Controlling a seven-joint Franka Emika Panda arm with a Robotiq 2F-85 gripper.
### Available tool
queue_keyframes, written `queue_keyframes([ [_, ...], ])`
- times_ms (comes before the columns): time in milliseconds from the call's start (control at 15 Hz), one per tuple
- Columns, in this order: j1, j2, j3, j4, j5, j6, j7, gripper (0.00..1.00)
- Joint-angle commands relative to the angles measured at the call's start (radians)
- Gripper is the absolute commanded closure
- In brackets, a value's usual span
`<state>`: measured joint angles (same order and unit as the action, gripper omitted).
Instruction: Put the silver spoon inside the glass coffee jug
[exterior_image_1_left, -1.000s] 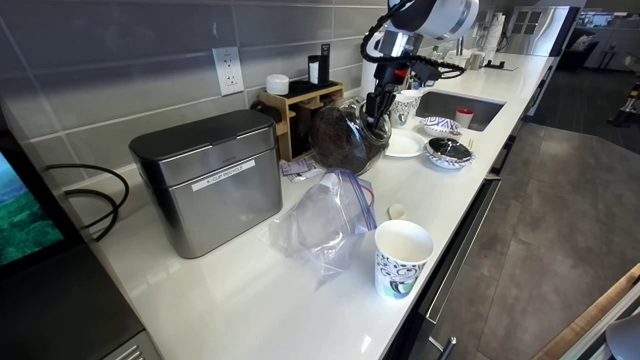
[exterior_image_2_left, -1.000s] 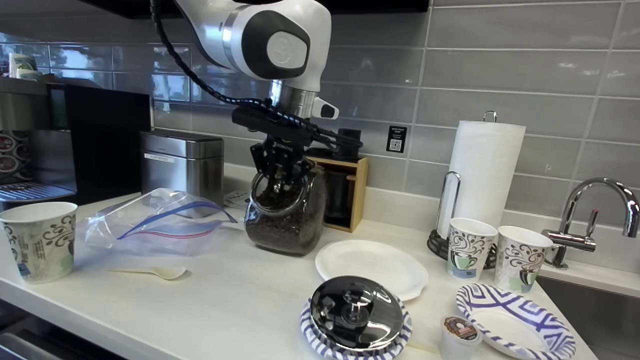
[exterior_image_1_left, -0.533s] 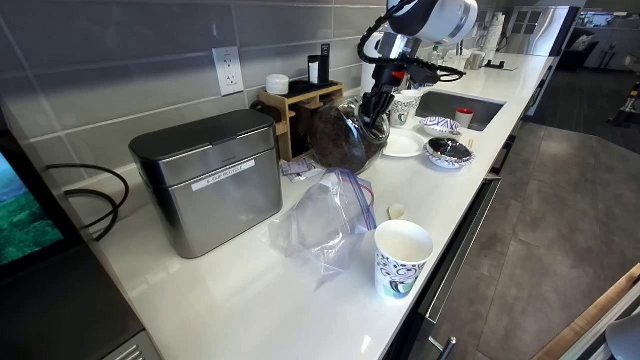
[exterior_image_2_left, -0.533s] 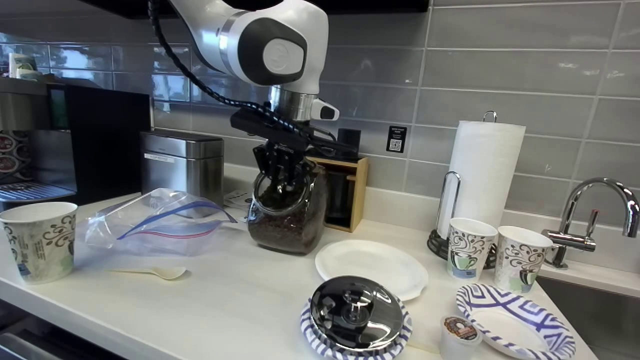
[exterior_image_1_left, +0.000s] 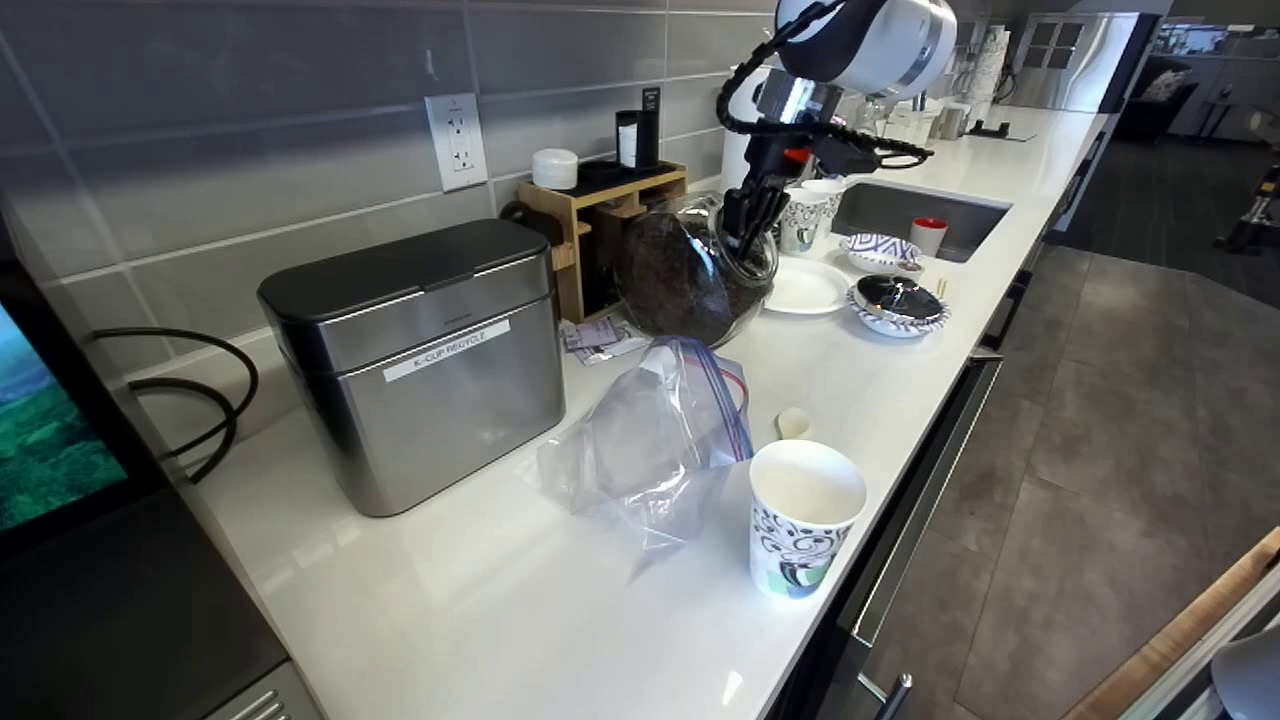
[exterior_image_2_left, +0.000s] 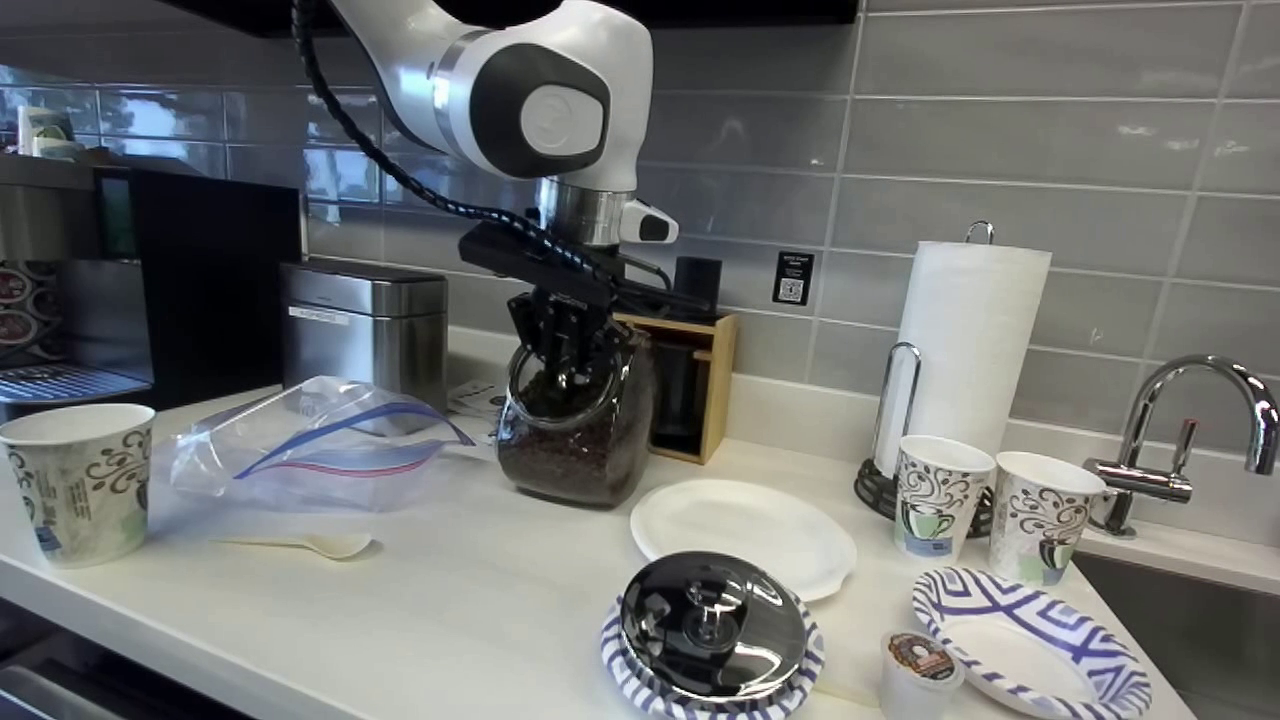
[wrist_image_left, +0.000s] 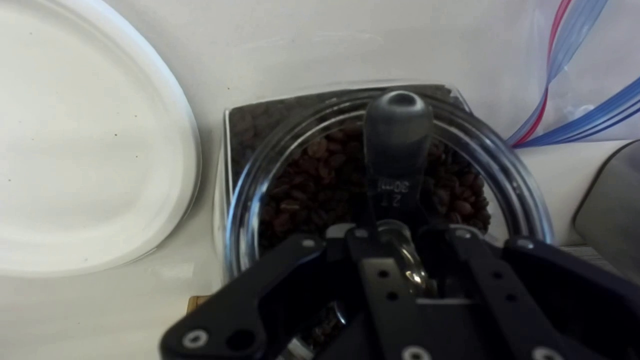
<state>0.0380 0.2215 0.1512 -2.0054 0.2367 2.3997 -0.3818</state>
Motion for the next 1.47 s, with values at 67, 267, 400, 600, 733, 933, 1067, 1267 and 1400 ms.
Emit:
queue_keyframes([
  [67, 0.015, 0.011, 0.0, 0.002, -0.02, 0.033, 0.038, 0.94],
  [267, 0.017, 0.013, -0.001, 0.003, -0.025, 0.036, 0.05, 0.43],
  [400, 0.015, 0.006, -0.001, 0.0, -0.019, 0.026, 0.049, 0.43],
  [600, 0.013, -0.01, -0.002, -0.014, -0.017, 0.031, 0.051, 0.3],
  [733, 0.015, -0.018, -0.006, -0.019, -0.028, 0.032, 0.067, 0.23],
  [933, 0.013, -0.031, -0.014, -0.026, -0.04, 0.009, 0.079, 0.13],
  [1067, 0.014, -0.037, -0.016, -0.027, -0.049, -0.008, 0.085, 0.41],
  [1267, 0.013, -0.045, -0.019, -0.035, -0.062, -0.017, 0.094, 0.58],
  [1400, 0.013, -0.055, -0.021, -0.045, -0.072, -0.028, 0.1, 0.72],
])
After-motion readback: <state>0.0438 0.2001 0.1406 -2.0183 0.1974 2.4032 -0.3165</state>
